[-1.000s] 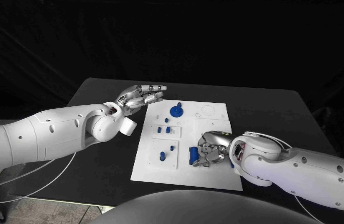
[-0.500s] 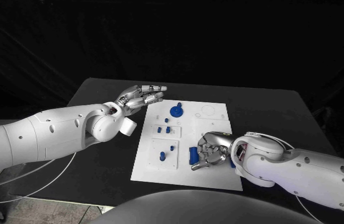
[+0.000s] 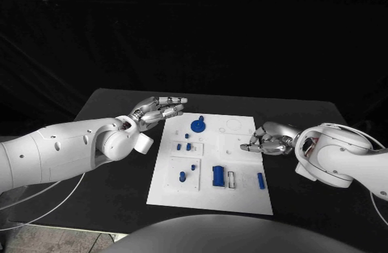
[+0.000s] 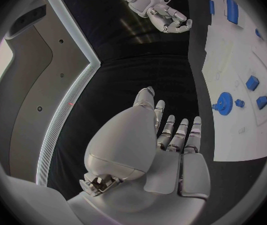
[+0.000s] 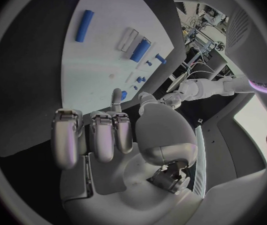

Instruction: Assemble the parts on the task board

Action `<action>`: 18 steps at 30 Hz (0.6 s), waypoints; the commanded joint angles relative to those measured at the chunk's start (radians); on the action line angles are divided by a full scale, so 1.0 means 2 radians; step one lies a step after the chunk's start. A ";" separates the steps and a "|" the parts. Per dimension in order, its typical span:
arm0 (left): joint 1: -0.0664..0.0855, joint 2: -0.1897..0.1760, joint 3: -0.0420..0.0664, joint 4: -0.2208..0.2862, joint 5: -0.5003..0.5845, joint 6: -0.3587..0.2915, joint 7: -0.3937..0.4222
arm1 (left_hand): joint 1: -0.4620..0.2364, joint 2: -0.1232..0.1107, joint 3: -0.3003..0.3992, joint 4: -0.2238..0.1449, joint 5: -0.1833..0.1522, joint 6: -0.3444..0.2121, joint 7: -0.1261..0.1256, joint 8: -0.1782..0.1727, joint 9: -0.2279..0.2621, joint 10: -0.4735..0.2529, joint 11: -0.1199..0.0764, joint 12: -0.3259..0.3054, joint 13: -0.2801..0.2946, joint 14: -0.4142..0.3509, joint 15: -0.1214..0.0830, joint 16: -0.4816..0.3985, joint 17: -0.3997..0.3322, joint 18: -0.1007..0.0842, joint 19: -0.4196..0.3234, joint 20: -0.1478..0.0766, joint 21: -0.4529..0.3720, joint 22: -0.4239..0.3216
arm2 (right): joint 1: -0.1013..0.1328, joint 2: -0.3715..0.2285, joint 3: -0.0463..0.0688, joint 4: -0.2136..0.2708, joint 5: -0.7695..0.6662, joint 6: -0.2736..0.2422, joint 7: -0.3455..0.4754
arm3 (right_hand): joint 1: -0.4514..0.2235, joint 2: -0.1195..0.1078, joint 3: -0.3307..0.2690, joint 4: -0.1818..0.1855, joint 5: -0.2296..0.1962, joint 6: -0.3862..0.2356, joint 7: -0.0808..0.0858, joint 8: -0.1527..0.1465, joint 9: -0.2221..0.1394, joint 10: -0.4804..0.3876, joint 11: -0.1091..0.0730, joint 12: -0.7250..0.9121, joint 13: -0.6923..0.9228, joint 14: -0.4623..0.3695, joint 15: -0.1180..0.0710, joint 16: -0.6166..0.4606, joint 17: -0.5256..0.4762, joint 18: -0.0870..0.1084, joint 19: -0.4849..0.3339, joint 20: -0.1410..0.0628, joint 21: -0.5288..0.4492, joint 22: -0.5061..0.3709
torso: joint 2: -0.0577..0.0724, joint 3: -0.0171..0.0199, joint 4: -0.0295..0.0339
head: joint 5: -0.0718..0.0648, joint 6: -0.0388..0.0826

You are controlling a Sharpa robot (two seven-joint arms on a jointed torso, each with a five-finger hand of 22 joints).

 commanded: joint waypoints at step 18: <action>0.000 0.003 0.000 -0.002 0.000 0.009 0.001 | 0.007 -0.001 0.000 -0.004 0.003 -0.001 0.003 0.001 0.000 0.002 0.005 0.004 0.001 0.004 0.000 0.003 0.001 -0.001 0.004 -0.001 0.001 0.000 | -0.027 -0.011 -0.004 -0.003 -0.075 0.096 -0.102 | 0.055 -0.010 0.002 -0.013 -0.042 0.041 -0.003 -0.031 -0.037 0.053 0.002 0.002 0.132 0.050 0.001 0.000 0.119 0.000 0.035 0.002 0.011 0.117 | 0.001 0.0009 0.0000 | -0.005 0.000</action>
